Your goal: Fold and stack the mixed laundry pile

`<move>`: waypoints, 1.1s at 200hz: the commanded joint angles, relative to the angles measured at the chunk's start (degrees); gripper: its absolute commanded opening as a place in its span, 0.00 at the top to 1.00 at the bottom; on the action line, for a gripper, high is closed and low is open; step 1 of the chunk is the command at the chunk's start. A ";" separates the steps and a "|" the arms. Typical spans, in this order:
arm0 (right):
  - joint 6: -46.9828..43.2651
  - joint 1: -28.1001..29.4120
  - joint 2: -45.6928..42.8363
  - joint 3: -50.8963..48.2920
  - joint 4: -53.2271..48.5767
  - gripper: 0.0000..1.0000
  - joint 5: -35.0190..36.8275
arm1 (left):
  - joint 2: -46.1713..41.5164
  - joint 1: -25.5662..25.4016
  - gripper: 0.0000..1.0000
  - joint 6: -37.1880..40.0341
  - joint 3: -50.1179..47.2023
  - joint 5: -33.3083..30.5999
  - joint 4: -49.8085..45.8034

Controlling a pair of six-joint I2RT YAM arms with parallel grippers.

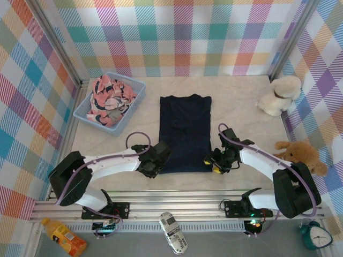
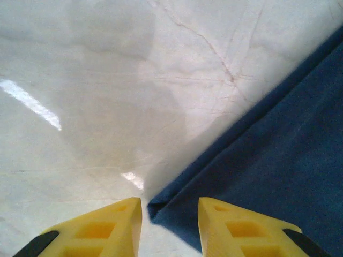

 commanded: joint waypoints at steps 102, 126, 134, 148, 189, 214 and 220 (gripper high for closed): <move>1.71 1.87 6.98 2.10 2.84 0.73 1.40 | 8.86 -1.89 0.67 -2.60 -1.12 3.33 13.28; 1.17 1.96 6.80 2.51 2.80 0.74 1.49 | 10.13 -1.90 0.68 -2.28 -1.19 3.78 13.43; 0.54 1.95 6.80 2.94 2.55 0.75 1.64 | 10.07 -1.90 0.68 -2.04 -1.18 3.71 13.09; -1.05 1.90 6.97 3.98 2.04 0.78 1.66 | 9.82 -1.90 0.70 -1.50 -1.02 3.45 12.00; -6.20 1.96 6.84 6.49 0.45 0.88 2.15 | 8.03 -1.90 0.94 1.22 -0.91 2.30 7.32; -8.63 2.48 5.17 6.26 -2.03 1.00 2.37 | 6.77 -2.14 1.00 5.01 -0.63 2.15 4.65; -8.82 2.88 4.45 5.61 -2.87 1.00 2.45 | 6.53 -2.44 1.00 5.65 -0.42 2.15 3.74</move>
